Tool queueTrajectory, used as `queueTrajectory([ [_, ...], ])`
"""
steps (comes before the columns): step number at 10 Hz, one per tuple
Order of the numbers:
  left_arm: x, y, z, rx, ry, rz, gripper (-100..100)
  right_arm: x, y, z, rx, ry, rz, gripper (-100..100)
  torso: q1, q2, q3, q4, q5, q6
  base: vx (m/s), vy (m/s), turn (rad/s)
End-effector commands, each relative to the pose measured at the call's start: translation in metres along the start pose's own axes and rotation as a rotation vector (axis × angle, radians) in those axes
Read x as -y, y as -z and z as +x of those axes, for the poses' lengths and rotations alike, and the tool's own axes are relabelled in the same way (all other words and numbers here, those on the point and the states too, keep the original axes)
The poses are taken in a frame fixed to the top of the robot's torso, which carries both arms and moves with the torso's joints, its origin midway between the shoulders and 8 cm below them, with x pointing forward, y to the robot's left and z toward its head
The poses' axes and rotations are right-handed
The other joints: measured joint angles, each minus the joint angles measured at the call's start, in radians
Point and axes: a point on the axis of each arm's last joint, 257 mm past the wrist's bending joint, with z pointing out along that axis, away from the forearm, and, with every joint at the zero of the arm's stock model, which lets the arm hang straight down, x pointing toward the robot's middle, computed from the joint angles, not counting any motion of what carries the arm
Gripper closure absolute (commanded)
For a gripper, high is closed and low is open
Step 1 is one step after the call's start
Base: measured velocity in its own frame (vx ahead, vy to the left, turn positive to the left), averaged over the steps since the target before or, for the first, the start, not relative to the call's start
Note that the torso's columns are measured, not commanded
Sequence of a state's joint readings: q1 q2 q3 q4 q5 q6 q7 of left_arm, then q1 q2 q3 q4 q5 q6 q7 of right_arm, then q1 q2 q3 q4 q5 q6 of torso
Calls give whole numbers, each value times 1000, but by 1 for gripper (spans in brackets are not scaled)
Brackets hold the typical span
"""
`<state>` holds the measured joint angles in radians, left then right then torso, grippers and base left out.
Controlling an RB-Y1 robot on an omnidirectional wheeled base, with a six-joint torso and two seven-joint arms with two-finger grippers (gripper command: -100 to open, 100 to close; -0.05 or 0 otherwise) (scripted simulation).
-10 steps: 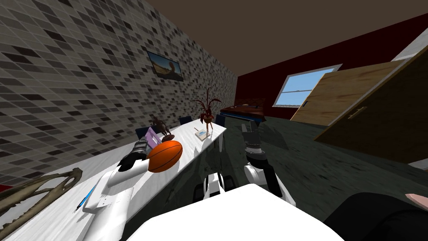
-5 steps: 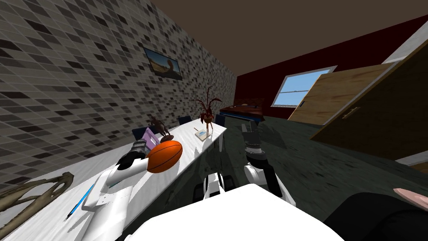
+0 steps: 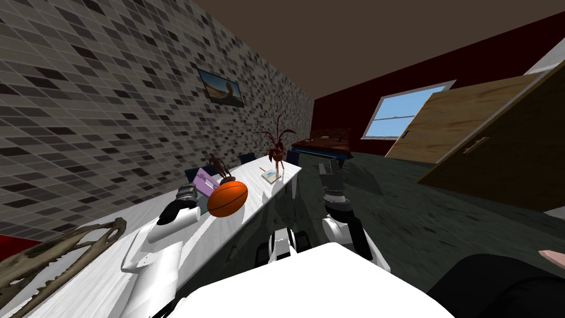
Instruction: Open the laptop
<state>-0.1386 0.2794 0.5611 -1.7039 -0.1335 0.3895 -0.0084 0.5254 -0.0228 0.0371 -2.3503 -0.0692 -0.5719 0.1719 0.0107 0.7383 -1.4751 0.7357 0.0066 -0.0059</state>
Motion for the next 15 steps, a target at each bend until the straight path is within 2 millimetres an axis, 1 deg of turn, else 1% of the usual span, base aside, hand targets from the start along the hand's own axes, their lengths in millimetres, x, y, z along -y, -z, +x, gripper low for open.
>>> queueTrajectory([
  [1,-9,2,9,-7,151,-5,100,0,0,0,0,0,0,0,-2,-1,-1,-1,0,1,-61,107,80],
  [2,-1,0,7,-7,105,7,100,0,0,0,0,0,0,0,-2,-1,-1,-1,0,1,-26,50,19],
  [3,-12,2,17,-18,198,9,100,0,0,0,0,0,0,0,-7,-3,-2,0,-3,5,-21,65,78],
  [5,-23,5,26,-28,283,6,100,0,0,0,0,0,0,0,-9,-4,-3,0,-4,8,-32,105,49],
  [11,-56,16,54,-39,539,-6,100,0,0,0,0,0,0,0,-11,-5,-3,0,-5,9,-27,80,44],
  [12,-53,13,48,-37,509,-3,100,0,0,0,0,0,0,0,-10,-4,-3,0,-5,8,-12,38,9],
  [13,-60,16,57,-43,556,-3,100,0,0,0,0,0,0,0,-13,-3,-3,2,-7,8,-11,49,29],
  [15,-74,22,74,-54,640,-10,100,0,0,0,0,0,0,0,-11,-1,-2,2,-7,9,-26,79,17],
])
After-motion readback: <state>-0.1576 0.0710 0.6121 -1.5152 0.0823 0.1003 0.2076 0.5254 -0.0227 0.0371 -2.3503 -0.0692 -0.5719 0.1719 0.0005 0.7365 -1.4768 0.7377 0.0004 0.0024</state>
